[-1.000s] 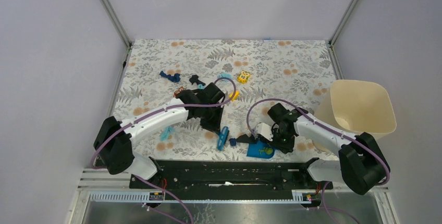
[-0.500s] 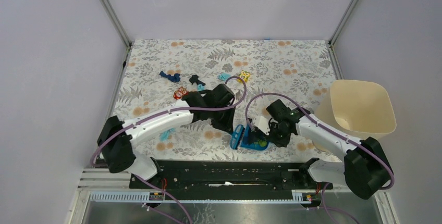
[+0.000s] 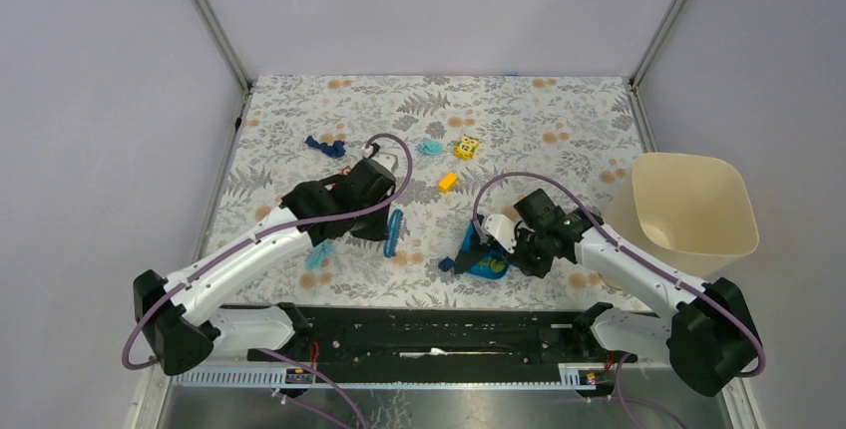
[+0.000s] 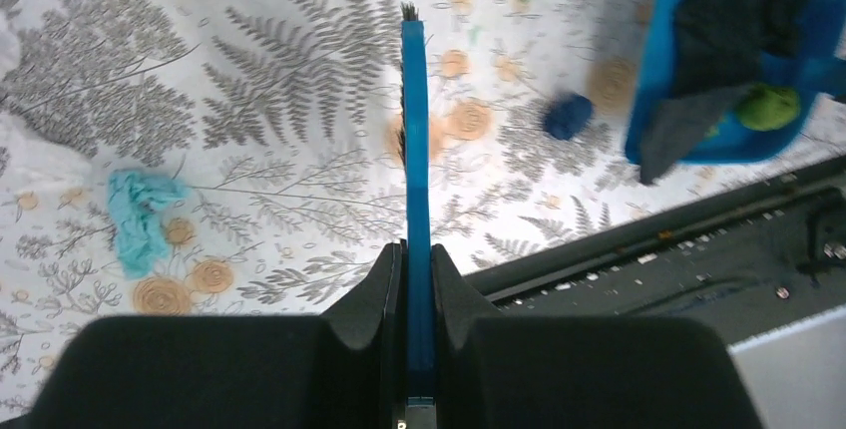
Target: Sweep away the paper scraps from the table
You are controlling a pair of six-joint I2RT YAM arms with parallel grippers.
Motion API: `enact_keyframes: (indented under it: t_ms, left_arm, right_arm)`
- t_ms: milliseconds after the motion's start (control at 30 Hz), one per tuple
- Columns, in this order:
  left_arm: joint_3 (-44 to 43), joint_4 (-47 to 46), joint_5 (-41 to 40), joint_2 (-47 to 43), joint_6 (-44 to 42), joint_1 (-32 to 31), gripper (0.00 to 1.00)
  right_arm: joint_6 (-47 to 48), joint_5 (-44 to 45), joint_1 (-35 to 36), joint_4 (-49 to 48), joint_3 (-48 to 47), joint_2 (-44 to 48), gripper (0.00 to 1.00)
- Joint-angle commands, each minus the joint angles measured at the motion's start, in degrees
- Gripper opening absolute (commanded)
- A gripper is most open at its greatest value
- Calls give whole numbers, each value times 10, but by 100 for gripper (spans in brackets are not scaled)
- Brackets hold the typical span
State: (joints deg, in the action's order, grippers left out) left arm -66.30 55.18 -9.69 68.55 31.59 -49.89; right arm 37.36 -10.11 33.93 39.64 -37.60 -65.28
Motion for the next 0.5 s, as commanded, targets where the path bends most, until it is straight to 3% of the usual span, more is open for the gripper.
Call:
enact_keyframes:
  t_ms: [0,200,333,467]
  left_arm:
    - [54,-78,6,-26,-22,52,0]
    - [138,-209,42,-61,-35,116,0]
    - [201,-300,79,-80,-48,123,0]
    - [238,-322,66,-85,-56,124,0]
  right_arm:
    - [-9,-11,5,21,-48,14,0]
    - [9,3,5,77,-126,24,0]
    - [16,11,4,117,-206,5,0]
    - [25,11,3,161,-272,-18,0]
